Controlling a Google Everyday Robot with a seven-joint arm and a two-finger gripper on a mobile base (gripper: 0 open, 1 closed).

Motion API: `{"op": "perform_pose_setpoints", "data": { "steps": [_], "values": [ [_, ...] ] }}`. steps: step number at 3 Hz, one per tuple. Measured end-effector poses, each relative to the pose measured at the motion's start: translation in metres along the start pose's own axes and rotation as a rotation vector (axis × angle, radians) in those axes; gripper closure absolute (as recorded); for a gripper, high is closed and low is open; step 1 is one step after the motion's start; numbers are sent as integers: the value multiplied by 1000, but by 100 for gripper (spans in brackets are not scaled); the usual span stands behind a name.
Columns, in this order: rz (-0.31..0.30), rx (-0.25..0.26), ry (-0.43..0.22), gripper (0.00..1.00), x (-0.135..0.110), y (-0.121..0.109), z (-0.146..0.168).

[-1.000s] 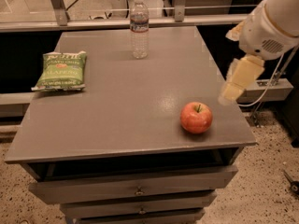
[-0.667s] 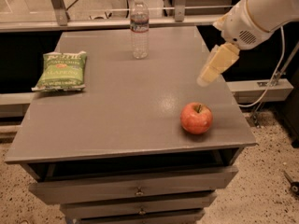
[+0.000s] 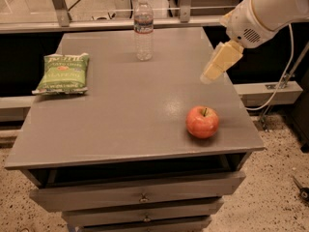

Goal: Move water bottle near green jalapeno chip bag

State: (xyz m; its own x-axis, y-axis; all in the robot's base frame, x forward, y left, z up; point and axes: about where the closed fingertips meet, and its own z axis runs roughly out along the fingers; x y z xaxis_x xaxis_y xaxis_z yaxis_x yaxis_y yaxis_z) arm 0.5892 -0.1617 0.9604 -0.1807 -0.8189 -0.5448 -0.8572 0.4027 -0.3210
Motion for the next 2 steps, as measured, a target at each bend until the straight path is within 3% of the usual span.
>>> {"op": "perform_pose_setpoints", "data": {
  "steps": [1,2],
  "values": [
    [41,19,-74,0,-19,-10,22],
    [94,55,-195,0,-48,-32,61]
  ]
}}
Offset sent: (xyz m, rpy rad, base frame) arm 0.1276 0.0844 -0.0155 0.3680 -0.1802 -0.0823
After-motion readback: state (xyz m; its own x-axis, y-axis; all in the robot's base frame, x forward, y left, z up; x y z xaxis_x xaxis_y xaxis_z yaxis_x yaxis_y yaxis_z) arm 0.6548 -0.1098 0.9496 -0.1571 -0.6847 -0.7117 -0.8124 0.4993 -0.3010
